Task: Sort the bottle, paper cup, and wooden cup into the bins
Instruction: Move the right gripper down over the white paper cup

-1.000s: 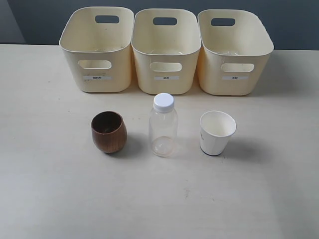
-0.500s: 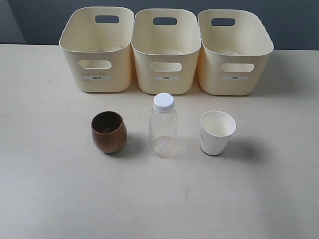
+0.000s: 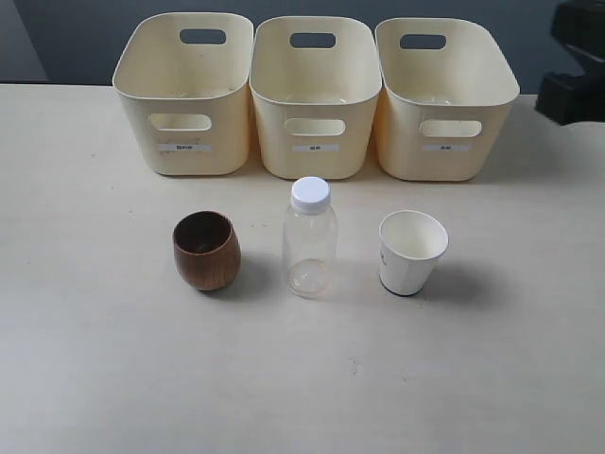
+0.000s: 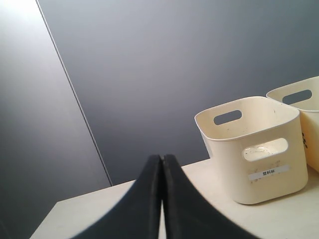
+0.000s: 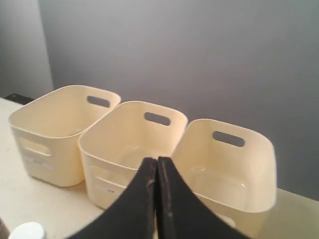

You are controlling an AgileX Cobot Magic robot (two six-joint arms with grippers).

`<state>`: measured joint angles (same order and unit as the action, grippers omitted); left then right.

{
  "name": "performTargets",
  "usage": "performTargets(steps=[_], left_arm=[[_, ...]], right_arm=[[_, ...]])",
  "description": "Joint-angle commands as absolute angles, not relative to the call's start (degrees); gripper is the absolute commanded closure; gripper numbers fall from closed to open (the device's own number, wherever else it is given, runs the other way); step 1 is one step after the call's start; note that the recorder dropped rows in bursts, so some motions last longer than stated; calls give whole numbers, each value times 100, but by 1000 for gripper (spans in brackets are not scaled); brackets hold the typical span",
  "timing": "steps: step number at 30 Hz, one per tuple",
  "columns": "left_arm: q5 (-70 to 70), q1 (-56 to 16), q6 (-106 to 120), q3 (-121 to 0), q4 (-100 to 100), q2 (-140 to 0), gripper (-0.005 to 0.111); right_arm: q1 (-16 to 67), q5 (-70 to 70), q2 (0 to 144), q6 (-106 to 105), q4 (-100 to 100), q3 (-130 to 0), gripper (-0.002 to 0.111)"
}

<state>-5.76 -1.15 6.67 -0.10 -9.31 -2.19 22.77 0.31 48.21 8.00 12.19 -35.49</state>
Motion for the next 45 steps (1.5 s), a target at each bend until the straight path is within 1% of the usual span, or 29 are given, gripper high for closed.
performTargets(steps=[1,6,15,20,27,32,40,45], left_arm=[[-610,-124,654,0,-934,-205,107],[-610,-124,654,0,-934,-205,107],[-610,-124,654,0,-934,-205,107],[-610,-124,654,0,-934,-205,107],[-610,-124,654,0,-934,-205,107],[-610,-124,654,0,-934,-205,107],[-610,-124,654,0,-934,-205,107],[-610,-124,654,0,-934,-205,107]], right_arm=[[2942,-53,5191,749,1475,-3776,109],[3605,-76,5596,737,1586,-3952,109],[4529,-36,6231,728,1794,-4286,109],[4919,436,6638,703,2260,-4452,109],[4909,2354,7426,559,2560,-5084,109],[4909,2734,7627,236,2750,-5117,109],[4909,3856,7656,255,3138,-5117,109],[4909,3820,7656,255,3100,-5117,109]])
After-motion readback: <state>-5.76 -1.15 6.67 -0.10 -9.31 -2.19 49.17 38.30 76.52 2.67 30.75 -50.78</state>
